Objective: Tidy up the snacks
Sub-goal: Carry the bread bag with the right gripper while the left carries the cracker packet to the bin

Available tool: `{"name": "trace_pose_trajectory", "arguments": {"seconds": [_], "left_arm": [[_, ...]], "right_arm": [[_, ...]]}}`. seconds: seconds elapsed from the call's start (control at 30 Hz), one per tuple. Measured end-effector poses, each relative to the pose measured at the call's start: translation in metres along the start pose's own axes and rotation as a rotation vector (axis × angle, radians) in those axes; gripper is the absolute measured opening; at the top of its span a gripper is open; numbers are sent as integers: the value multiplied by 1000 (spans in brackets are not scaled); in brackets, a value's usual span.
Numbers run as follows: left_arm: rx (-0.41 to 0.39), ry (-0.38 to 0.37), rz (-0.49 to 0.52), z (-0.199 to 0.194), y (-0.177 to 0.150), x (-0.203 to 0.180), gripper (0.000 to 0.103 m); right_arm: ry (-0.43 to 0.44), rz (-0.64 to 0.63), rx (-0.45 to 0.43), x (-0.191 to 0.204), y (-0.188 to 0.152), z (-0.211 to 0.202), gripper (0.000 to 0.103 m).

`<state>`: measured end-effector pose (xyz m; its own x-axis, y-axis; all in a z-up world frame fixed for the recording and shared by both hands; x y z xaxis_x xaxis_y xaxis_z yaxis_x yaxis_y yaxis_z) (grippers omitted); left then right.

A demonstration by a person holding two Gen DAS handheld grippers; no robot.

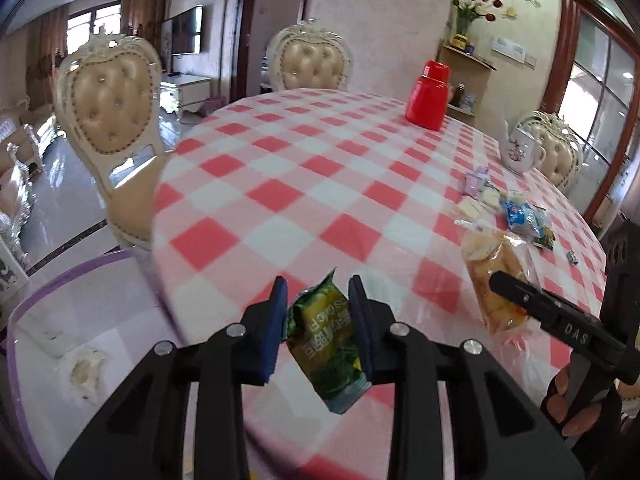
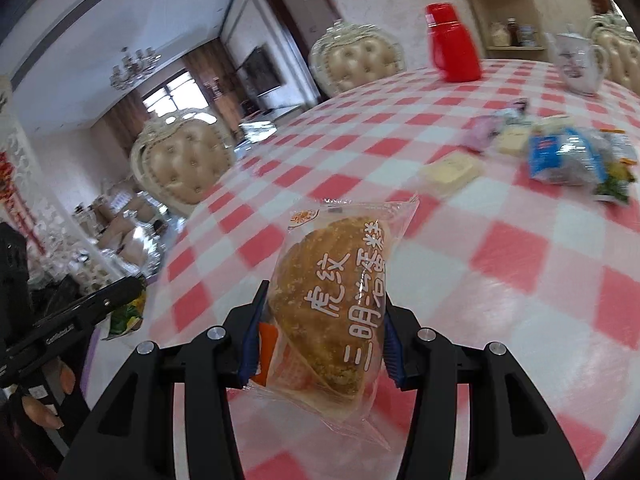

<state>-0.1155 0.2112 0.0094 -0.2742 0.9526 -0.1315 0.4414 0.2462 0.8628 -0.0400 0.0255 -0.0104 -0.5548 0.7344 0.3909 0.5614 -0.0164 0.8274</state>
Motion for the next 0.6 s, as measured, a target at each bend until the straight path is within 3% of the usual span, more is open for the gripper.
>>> {"name": "trace_pose_trajectory", "arguments": {"seconds": [0.33,0.6], "left_arm": [[-51,186,-54,-47,18,100,32],[-46,304,-125,-64,19,176,32]], "right_arm": [[241,-157,100,145,-44,15,49],[374,-344,199,243,-98,11,49]]}}
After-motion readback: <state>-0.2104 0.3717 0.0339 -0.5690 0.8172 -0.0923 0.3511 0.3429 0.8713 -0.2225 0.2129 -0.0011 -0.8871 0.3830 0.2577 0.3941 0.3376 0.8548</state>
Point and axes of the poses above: each gripper's, at about its wrist camera, not at the fingertips, and z roughly the way its jaws point, x to its left, y to its top, the point moved 10 cm from there along z, roughly the way its jaws point, and after that the axes turned 12 degrees about -x, right-handed, at the moved point
